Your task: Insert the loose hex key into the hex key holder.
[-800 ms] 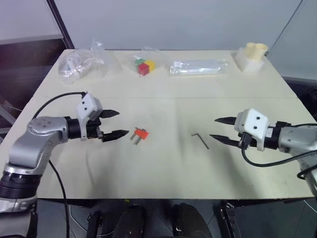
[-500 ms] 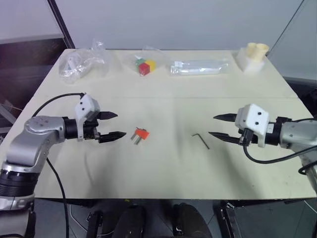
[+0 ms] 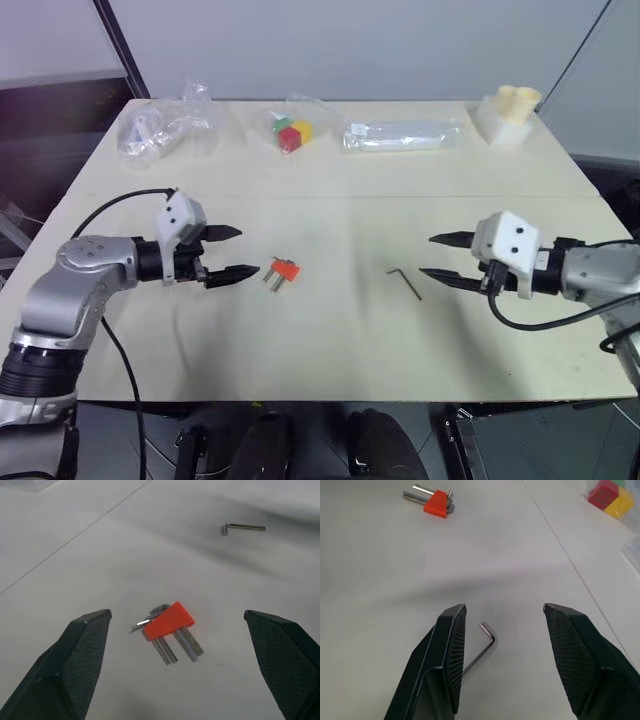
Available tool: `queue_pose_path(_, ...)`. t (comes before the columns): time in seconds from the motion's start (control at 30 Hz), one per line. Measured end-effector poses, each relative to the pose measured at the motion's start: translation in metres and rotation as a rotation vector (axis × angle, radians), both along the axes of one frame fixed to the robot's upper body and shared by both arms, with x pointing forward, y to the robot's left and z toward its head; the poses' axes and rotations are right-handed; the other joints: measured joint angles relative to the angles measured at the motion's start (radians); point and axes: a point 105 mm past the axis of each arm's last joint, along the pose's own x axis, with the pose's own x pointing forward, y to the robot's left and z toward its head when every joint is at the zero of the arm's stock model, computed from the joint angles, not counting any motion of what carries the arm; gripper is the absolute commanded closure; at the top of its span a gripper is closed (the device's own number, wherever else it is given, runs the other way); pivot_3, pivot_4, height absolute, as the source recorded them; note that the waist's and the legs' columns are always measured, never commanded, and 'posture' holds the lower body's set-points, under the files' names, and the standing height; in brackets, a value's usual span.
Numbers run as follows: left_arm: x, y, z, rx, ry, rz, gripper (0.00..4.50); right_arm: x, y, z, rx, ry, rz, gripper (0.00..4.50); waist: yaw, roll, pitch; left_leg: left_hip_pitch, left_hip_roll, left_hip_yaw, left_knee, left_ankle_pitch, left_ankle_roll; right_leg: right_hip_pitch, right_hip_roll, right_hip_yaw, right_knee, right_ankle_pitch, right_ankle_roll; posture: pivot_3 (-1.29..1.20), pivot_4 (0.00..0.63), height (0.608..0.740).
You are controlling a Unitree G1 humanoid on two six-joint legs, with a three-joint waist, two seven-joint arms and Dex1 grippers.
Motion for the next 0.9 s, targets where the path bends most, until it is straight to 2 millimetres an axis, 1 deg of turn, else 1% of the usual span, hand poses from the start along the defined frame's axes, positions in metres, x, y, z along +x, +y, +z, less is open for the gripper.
queue_pose_path(0.13,0.001,-0.001,0.0,-0.006,-0.002,0.007,0.04,0.0,0.002,0.001,0.012,0.001,0.008,1.97,0.0,0.0,0.0,0.0,0.0,0.0,0.0,0.0,0.0,0.0,0.0,0.0,0.0,0.0,0.0,0.0,0.15,0.74)
queue_pose_path(0.3,0.004,-0.01,-0.003,-0.059,0.001,0.022,0.04,0.002,0.017,-0.002,0.059,0.01,0.049,1.97,0.0,0.0,0.0,0.0,0.0,0.0,0.0,0.0,0.0,0.0,0.0,0.0,0.0,0.0,0.0,0.0,0.15,0.74)
queue_pose_path(0.37,0.006,-0.013,0.0,-0.07,-0.009,0.025,0.0,0.004,0.029,-0.004,0.093,0.015,0.077,1.42,-0.002,0.0,0.0,0.0,0.0,0.0,0.0,0.0,0.0,0.0,0.0,0.0,0.0,0.0,0.0,0.0,0.15,0.74)
queue_pose_path(0.4,0.007,-0.015,0.001,-0.077,-0.017,0.026,0.0,0.005,0.038,-0.006,0.115,0.02,0.098,1.04,-0.003,0.0,0.0,0.0,0.0,0.0,0.0,0.0,0.0,0.0,0.0,0.0,0.0,0.0,0.0,0.0,0.15,0.74)
queue_pose_path(0.47,0.009,-0.021,0.006,-0.085,-0.033,0.015,0.0,0.006,0.061,-0.014,0.157,0.044,0.156,0.1,-0.004,0.0,0.0,0.0,0.0,0.0,0.0,0.0,0.0,0.0,0.0,0.0,0.001,0.0,0.001,0.0,0.15,0.74)
queue_pose_path(0.53,0.009,-0.024,0.009,-0.084,-0.037,0.009,0.0,0.01,0.08,-0.025,0.181,0.072,0.189,0.04,-0.007,0.0,0.0,0.0,0.0,0.0,0.0,0.0,0.0,-0.001,0.0,0.0,0.001,0.0,0.001,0.0,0.15,0.74)
queue_pose_path(0.6,0.01,-0.025,0.01,-0.089,-0.044,0.015,0.0,0.018,0.099,-0.035,0.213,0.091,0.205,0.04,-0.008,0.0,0.0,0.0,0.0,0.0,0.0,0.0,0.0,-0.001,0.001,0.0,0.001,0.001,0.002,0.0,0.15,0.74)
queue_pose_path(0.7,0.014,-0.029,0.015,-0.104,-0.064,0.023,0.0,0.031,0.12,-0.05,0.223,0.101,0.219,0.04,-0.008,0.0,0.0,0.0,0.0,0.0,0.0,0.0,0.0,-0.001,0.001,0.0,0.001,0.002,0.003,0.0,0.15,0.74)
queue_pose_path(0.8,0.017,-0.029,0.017,-0.114,-0.069,0.044,0.0,0.042,0.138,-0.067,0.259,0.123,0.204,0.04,-0.008,0.0,0.0,0.0,-0.001,0.0,0.0,0.0,0.0,-0.001,0.001,0.0,0.001,0.002,0.003,0.0,0.15,0.74)
queue_pose_path(0.9,0.021,-0.025,0.017,-0.133,-0.067,0.085,0.0,0.052,0.15,-0.083,0.291,0.141,0.171,0.04,-0.009,0.0,0.0,0.0,-0.001,0.0,0.0,0.0,0.0,-0.001,0.001,0.0,0.002,0.002,0.003,0.0,0.15,0.74)
